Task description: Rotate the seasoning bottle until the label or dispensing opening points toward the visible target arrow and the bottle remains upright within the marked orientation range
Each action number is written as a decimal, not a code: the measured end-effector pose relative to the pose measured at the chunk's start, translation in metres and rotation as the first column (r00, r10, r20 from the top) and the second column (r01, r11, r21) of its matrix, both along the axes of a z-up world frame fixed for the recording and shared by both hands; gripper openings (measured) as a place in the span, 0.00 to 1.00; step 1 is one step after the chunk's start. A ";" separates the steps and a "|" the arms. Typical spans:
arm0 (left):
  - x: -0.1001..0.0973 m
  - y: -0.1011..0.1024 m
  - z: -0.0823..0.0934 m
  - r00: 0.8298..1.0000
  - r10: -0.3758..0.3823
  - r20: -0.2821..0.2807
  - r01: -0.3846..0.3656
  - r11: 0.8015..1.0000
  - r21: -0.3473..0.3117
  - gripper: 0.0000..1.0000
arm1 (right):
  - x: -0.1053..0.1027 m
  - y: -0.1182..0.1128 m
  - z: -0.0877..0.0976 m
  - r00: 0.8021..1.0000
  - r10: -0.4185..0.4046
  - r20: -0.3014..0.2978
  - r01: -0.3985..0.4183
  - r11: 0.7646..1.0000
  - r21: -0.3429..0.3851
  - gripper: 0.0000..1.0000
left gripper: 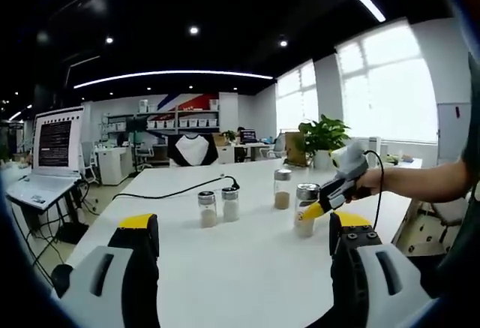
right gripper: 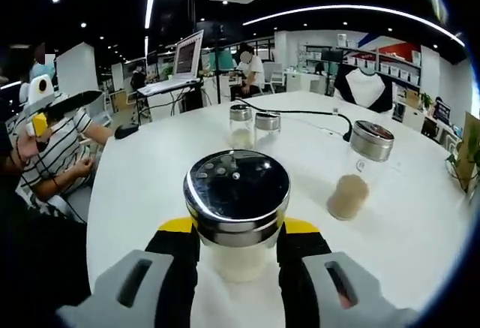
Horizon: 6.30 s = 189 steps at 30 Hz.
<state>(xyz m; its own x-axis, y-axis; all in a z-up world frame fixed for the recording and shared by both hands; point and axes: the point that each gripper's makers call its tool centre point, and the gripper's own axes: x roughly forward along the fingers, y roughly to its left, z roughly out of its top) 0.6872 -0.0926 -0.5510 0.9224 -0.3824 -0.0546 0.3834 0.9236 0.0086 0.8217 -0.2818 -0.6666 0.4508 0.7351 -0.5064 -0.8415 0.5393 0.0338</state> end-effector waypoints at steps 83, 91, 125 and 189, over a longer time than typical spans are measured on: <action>0.001 -0.001 -0.001 1.000 -0.001 -0.018 0.001 1.000 0.020 1.00 | 0.017 -0.012 0.000 0.711 -0.702 0.035 0.692 0.708 0.141 0.40; 0.001 -0.001 -0.003 1.000 0.001 -0.022 -0.001 1.000 0.020 1.00 | 0.016 -0.010 0.000 0.732 -0.679 0.052 0.669 0.731 0.134 0.40; -0.002 -0.010 -0.005 1.000 -0.018 -0.026 0.019 1.000 0.012 1.00 | 0.013 -0.007 0.001 0.850 -0.522 0.065 0.510 0.848 0.145 0.39; 0.003 -0.008 -0.006 0.999 -0.016 -0.034 0.017 0.999 0.032 1.00 | 0.003 0.002 0.002 0.993 -0.086 0.080 0.072 0.984 0.161 0.40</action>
<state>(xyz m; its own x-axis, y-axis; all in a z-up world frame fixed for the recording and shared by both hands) 0.6904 -0.1007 -0.5571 0.9133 -0.3952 -0.0983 0.3993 0.9165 0.0253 0.8247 -0.2794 -0.6646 0.5477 0.7627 -0.3440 -0.7998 0.5980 0.0524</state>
